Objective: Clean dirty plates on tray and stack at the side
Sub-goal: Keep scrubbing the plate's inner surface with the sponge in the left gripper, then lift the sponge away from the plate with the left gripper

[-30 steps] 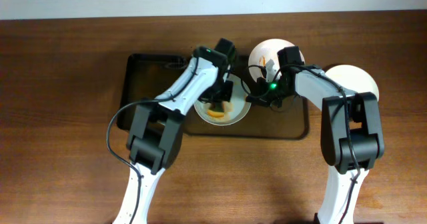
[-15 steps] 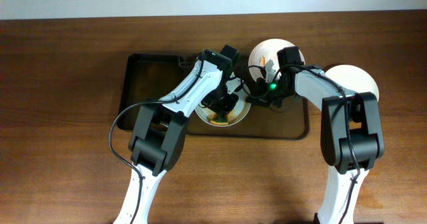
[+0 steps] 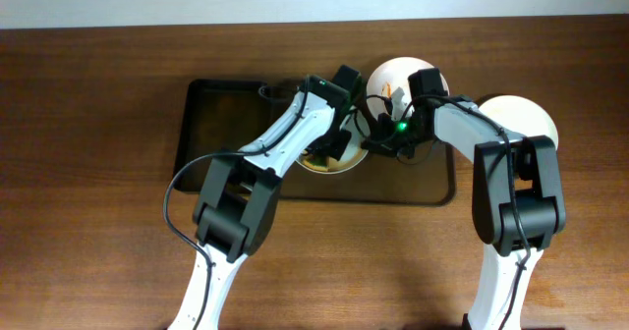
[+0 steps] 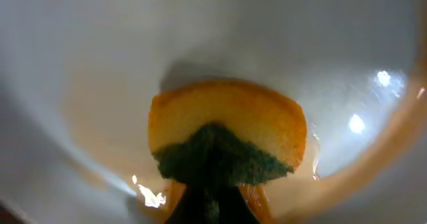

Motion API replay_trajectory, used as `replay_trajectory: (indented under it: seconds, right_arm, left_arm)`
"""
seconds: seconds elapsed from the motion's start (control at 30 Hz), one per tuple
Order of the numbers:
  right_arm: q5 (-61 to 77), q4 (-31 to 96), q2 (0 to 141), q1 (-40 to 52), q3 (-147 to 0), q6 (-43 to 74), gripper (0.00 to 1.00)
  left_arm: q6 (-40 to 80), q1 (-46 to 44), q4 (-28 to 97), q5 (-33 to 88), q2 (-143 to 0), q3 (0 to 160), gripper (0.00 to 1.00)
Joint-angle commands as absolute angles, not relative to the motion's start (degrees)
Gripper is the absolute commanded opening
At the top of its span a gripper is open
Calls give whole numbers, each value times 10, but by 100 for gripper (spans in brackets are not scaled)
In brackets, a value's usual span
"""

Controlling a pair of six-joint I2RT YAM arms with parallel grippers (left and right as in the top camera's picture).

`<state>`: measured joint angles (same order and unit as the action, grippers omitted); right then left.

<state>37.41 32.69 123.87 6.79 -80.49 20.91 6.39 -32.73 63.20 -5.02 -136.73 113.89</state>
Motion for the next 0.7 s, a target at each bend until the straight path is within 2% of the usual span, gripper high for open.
replay_trajectory:
  seconds: [0.0,0.37,0.47,0.57,0.67]
  right_arm:
    - [343,332,1261,70,-797,202,4]
    - [343,332,1261,71,-797,202,4]
    - [342,331,1261,71,-797,202,4]
    - [342,331,1261,71,-797,202,5]
    - [343,327,1261,71,-797,202,15]
  left_arm:
    - [117,-315,595,-198,-1392,1123,0]
    - [123,-315,442,-368,-1392,1140,0]
    - [123,-313,505,-301,-1383,1209,0]
    - [123,-293,613,-148,-1368,1333,0]
    - [119,-274,691,-84,-1360,1422,0]
